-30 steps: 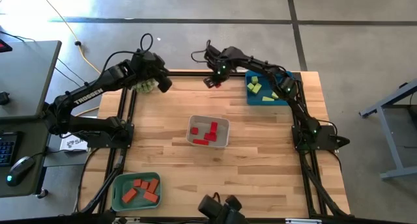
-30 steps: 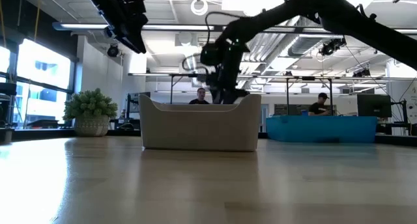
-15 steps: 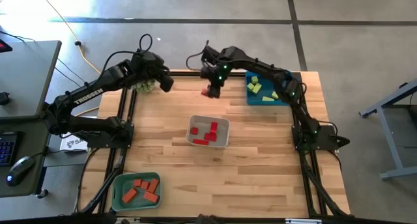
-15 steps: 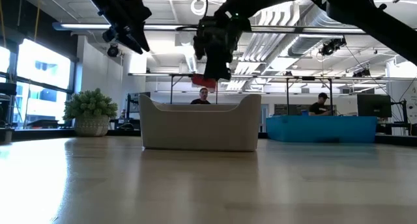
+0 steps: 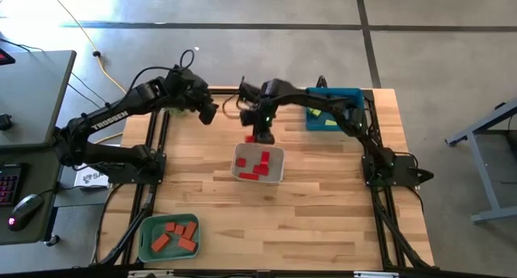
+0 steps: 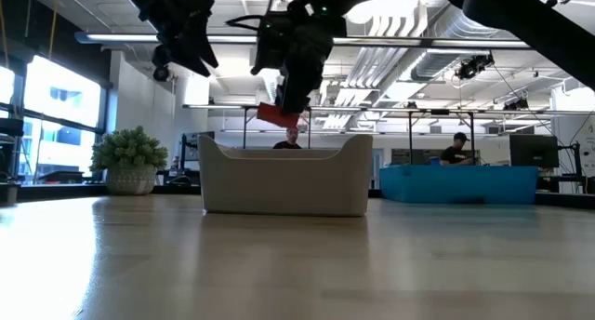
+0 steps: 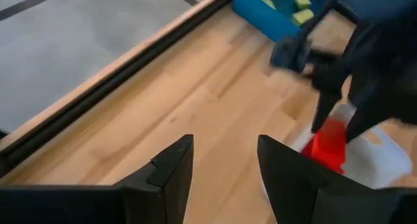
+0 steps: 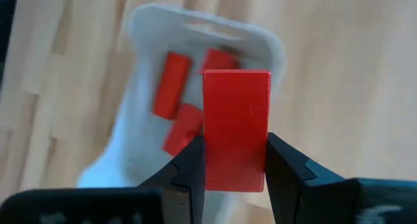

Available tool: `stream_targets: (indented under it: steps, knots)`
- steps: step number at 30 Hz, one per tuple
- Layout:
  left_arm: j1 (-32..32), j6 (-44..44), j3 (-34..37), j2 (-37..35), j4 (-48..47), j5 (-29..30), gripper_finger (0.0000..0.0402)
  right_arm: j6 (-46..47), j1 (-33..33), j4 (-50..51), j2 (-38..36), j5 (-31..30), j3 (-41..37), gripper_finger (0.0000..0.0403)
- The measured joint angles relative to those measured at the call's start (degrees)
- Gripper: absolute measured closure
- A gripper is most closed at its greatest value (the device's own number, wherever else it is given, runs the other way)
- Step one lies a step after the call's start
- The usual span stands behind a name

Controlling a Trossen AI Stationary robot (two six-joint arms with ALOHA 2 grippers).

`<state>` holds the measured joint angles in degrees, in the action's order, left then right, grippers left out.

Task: Sort & place blocks by color
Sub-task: Put the red wooden block into the white bin, then return to Home Position

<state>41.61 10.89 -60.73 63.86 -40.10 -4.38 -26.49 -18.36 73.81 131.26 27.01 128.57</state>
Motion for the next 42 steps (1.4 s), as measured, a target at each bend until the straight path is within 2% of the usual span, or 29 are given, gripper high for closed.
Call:
stream_targets:
  steps: [10,14,21,25,32,35,39,42]
  knots:
    - [-9.27,-1.24,0.03,-1.88,-3.05,0.43,0.0243,12.69,6.11,-2.19,0.03,-0.51,-4.83,0.0307]
    - [-11.58,-1.54,0.04,-4.80,-4.30,0.74,0.0243,17.81,8.32,-2.49,0.03,-5.96,-6.73,0.0303]
    - [-12.05,-3.56,0.04,-12.49,-7.70,0.79,0.0243,24.65,11.90,-2.47,0.05,-15.46,-9.13,0.0225]
    - [-12.11,-2.67,0.04,-16.64,-8.80,0.74,0.0243,27.51,13.46,-2.40,0.05,-16.93,-7.77,0.0189]
    - [-14.35,0.39,0.09,-23.07,-8.51,0.89,0.0243,33.82,14.61,-1.19,0.05,-17.03,-2.20,0.0177]
    - [-16.46,3.85,3.98,-26.89,-3.01,3.08,0.0243,35.32,14.98,0.06,0.05,-16.99,0.59,0.0180]
    - [-19.38,8.87,14.31,-34.83,8.14,4.44,0.0243,35.18,16.27,3.48,0.05,-17.20,5.05,0.0181]
    - [-21.33,12.06,22.22,-41.07,12.87,6.24,0.0243,33.68,17.30,3.34,-0.82,-17.99,5.94,0.0181]
